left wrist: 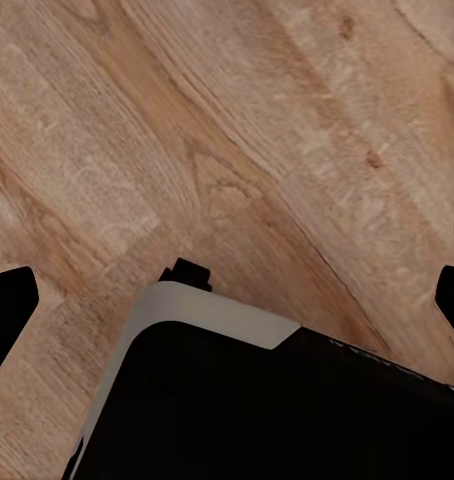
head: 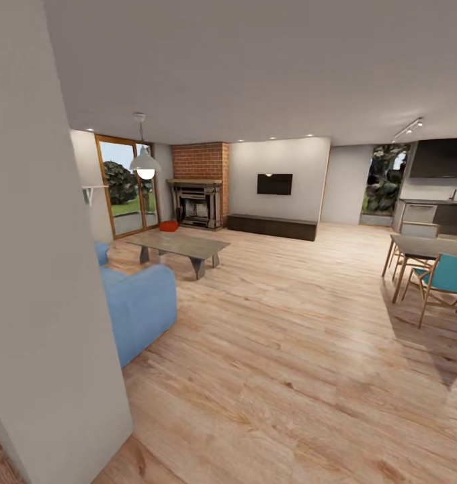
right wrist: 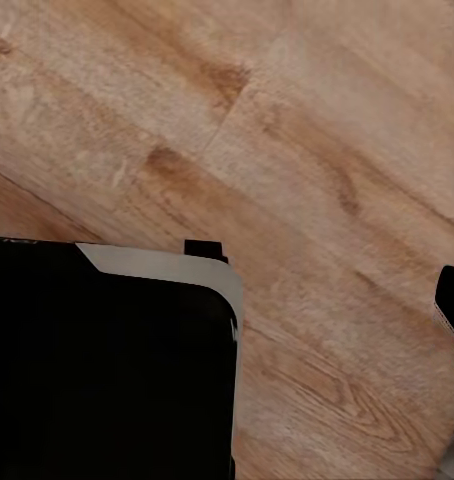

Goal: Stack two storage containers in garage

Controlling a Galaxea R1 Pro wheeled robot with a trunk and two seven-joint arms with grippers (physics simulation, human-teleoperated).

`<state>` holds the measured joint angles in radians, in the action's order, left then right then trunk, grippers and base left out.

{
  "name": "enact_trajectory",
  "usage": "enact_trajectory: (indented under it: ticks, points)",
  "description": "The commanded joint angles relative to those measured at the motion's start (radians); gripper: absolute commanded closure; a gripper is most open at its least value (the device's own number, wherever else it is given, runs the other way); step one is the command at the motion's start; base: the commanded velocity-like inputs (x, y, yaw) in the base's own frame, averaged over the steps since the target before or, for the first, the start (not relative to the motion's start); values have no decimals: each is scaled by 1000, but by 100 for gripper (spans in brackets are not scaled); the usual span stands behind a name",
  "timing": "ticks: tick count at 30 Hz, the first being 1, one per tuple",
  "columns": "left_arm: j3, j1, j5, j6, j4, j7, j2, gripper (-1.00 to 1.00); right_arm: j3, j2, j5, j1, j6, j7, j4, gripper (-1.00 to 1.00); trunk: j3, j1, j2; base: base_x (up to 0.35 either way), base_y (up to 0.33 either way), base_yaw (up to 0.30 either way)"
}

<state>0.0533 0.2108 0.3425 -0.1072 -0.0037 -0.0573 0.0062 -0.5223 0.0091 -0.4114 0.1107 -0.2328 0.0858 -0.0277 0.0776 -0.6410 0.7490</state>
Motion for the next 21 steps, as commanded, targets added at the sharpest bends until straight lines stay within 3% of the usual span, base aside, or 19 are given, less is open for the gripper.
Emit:
enact_trajectory:
  ticks: [1, 9, 21]
  points:
    - [5, 1, 0, -3, 1, -1, 0, -100, -8, 1, -7, 1, -5, 2, -3, -100, 2, -1, 1, 323, 0, 0]
    - [5, 1, 0, -3, 1, -1, -2, -100, -5, 2, -12, 1, -5, 11, -3, -100, 2, -1, 1, 323, 0, -23]
    - [5, 1, 1, -5, 1, -1, -1, -100, -7, 0, -4, 1, -7, 2, -3, -100, 2, -1, 1, 323, 0, -272]
